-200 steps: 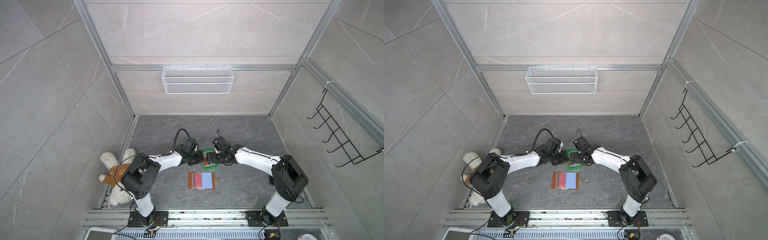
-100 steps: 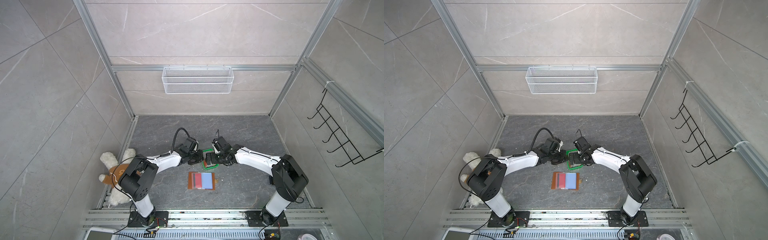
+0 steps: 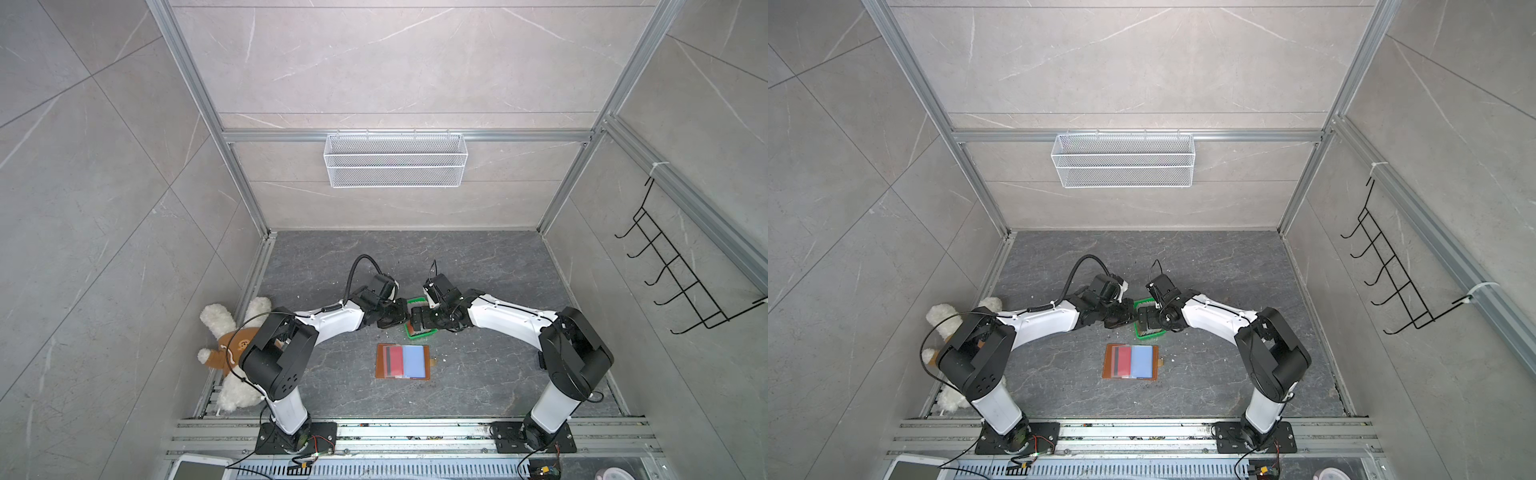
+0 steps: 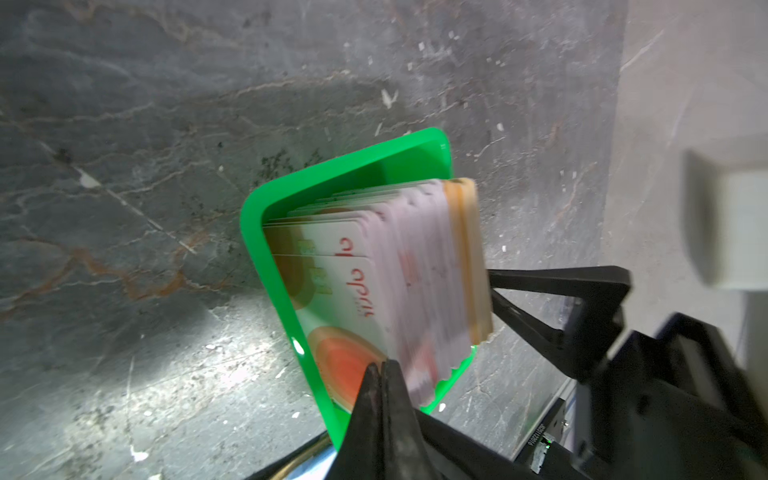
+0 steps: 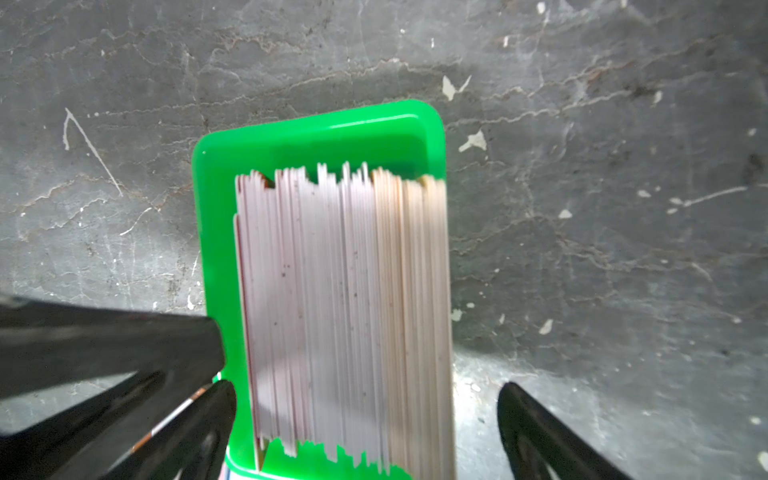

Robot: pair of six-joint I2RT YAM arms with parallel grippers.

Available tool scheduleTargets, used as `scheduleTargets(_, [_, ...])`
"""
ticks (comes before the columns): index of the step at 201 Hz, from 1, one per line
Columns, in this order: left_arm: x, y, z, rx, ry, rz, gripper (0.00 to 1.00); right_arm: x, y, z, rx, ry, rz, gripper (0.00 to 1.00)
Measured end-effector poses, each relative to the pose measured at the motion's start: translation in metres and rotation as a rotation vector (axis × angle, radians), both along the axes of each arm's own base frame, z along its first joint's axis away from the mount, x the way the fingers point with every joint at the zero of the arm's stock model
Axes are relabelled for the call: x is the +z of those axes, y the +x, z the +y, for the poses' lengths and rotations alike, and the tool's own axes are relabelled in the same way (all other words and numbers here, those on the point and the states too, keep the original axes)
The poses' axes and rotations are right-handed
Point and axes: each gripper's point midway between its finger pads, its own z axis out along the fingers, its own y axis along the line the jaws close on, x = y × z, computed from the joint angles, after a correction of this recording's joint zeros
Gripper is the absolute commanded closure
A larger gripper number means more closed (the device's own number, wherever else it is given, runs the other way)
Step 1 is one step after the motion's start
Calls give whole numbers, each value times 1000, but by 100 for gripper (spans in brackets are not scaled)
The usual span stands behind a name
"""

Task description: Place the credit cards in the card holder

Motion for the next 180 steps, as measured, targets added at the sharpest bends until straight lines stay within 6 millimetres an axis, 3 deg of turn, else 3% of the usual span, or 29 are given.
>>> scheduleTargets(20, [-10, -1, 3, 12, 27, 23, 100, 0, -1, 1, 4, 5, 6, 0])
scheduleTargets(93, [-15, -1, 3, 19, 31, 35, 100, -19, -2, 2, 13, -23, 46, 0])
scheduleTargets(134, [-15, 0, 3, 19, 30, 35, 100, -17, -2, -1, 8, -34, 39, 1])
scheduleTargets(180, [-14, 1, 2, 18, 27, 32, 100, -2, -2, -8, -3, -50, 8, 1])
